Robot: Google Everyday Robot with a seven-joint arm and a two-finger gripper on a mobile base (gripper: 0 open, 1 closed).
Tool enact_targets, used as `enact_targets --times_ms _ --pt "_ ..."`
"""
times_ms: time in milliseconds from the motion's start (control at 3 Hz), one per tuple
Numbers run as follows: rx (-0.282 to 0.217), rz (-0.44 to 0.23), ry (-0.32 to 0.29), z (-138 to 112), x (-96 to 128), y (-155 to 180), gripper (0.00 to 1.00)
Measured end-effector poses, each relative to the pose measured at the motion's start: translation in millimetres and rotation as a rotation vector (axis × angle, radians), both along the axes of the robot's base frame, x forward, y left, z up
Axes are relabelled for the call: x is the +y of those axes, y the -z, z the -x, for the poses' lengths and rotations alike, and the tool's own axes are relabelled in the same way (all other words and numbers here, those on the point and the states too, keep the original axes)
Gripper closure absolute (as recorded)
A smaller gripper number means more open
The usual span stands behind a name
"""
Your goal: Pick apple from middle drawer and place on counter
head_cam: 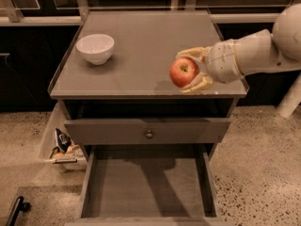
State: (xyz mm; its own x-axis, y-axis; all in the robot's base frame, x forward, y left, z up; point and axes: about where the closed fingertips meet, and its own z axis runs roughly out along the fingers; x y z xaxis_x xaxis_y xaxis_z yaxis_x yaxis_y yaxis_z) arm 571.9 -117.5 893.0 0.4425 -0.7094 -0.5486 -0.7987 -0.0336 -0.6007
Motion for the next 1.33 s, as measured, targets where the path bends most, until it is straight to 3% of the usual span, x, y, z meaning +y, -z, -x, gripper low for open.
enact_targets --times_ms 667,1000,1333 --pt "-0.008 -0.084 0.002 -63.5 15.5 -17.0 1.00" --pt "0.031 -0.126 0.056 -81.4 8.3 -8.5 1.00" --pt "0.112 -0.170 0.088 -92.6 5.2 7.0 1.00"
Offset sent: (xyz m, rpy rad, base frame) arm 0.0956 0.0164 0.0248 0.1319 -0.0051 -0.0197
